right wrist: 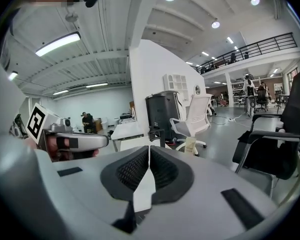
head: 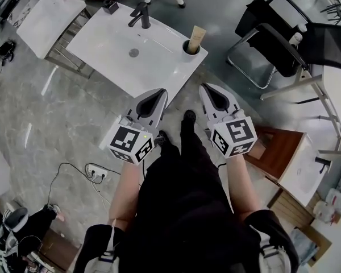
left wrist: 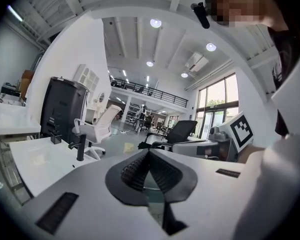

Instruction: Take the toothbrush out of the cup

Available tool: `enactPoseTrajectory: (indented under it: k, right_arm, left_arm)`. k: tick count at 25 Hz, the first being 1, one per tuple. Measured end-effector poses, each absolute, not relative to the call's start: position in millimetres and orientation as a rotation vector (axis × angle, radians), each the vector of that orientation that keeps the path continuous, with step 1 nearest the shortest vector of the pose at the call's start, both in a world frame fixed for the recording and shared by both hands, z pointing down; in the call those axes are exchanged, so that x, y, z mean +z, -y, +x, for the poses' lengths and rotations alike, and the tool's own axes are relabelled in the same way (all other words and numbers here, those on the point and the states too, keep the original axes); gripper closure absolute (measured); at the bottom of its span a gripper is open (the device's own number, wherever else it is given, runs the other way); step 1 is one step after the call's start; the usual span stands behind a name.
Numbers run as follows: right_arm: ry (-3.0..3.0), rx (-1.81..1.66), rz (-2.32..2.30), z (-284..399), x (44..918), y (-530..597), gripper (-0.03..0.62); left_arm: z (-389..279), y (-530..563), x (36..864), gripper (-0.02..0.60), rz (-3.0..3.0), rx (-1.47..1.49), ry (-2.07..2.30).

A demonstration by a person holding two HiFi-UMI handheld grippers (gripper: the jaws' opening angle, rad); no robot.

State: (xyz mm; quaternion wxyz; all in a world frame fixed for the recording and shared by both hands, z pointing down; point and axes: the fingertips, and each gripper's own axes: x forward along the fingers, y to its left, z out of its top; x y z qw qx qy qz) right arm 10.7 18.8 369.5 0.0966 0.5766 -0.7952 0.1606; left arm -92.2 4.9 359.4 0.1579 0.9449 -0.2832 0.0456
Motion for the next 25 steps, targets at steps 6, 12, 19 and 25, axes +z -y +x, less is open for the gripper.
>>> enactPoseTrajectory:
  k: [6,12,19,25]
  right_arm:
    - [2.362,0.557,1.669,21,390,15,0.562]
    - [2.363,0.595,1.600,37,409,56,0.560]
    - [2.321,0.663,1.530,69,438,98,0.560]
    - [2.301,0.713,1.475,84,464,125,0.559]
  left_arm:
    - [-79,19,369,0.566,2.677,0.158,0.824]
    - [-67,52,368,0.566,2.655,0.172,0.885]
    - [-48,87,366,0.566,2.623,0.175,0.975]
    - [-38,103,378,0.566,2.578,0.192,1.041]
